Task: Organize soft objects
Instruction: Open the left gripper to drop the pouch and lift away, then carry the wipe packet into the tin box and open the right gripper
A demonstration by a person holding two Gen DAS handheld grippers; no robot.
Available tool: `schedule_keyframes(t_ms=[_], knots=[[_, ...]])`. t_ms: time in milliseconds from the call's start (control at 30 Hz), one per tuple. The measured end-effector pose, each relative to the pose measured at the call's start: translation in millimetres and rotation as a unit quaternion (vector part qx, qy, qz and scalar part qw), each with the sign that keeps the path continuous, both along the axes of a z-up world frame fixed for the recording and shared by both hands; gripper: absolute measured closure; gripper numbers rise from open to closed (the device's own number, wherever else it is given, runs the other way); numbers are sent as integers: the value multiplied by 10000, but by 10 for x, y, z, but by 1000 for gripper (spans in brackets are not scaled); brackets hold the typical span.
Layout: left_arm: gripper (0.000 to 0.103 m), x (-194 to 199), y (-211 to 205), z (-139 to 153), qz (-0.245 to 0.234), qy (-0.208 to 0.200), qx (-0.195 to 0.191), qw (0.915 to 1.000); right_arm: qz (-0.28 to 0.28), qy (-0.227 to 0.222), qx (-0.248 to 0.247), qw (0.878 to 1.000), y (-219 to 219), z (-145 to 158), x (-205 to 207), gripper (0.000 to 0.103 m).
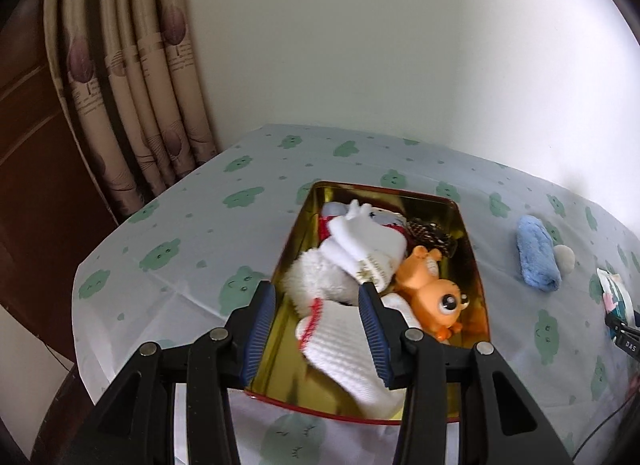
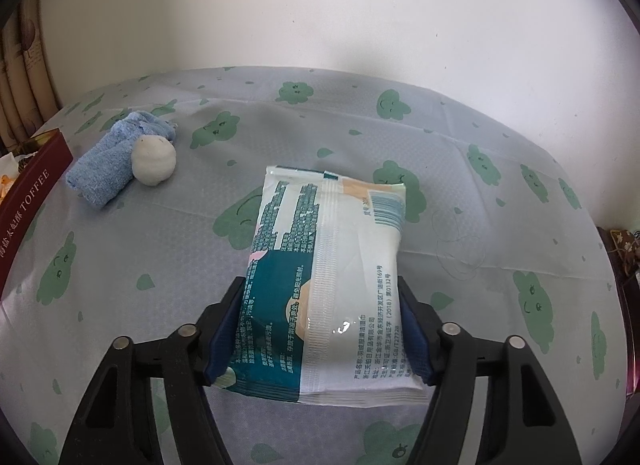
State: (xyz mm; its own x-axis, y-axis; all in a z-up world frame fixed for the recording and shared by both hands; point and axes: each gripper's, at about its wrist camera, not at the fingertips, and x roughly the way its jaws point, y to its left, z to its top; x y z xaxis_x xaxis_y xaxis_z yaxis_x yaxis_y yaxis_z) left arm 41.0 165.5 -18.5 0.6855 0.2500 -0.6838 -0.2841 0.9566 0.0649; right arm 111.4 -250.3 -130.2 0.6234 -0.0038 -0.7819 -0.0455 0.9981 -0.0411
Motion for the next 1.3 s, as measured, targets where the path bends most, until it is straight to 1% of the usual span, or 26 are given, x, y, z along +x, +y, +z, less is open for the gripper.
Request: schedule_keyframes(t_ms=[200, 333, 567, 667, 833, 900, 1067, 1233, 1300], knots=[[59, -28, 123, -50, 93, -31, -155, 9998, 42, -109, -167, 9998, 56, 35, -27, 44], [59, -63, 154, -77, 151, -54, -69, 9998, 19, -197, -189, 9996, 112, 86, -42, 45], [59, -109, 293, -129, 304, -9, -174, 9994, 121, -391, -97, 9991, 297, 293, -87, 45], [59, -143, 406, -129, 417, -17, -335, 9986, 281, -483, -29, 9984, 441, 412, -111, 45], [59, -209, 581, -102, 667, -82, -468, 9966, 748, -642, 121, 9951, 839, 641, -147, 45], [59, -232, 624, -90, 747, -109, -482, 9960, 999, -733, 143, 9922, 1050, 738, -175, 45], [59, -265, 736, -69, 906, -160, -543, 9943, 1651, -802, 240, 9827, 1621, 907, -233, 45], [59, -279, 822, -71, 1048, -150, -612, 9925, 2180, -773, 232, 9726, 2110, 945, -255, 45], [59, -290, 851, -67, 1127, -164, -575, 9918, 2369, -733, 234, 9685, 2304, 951, -249, 45]])
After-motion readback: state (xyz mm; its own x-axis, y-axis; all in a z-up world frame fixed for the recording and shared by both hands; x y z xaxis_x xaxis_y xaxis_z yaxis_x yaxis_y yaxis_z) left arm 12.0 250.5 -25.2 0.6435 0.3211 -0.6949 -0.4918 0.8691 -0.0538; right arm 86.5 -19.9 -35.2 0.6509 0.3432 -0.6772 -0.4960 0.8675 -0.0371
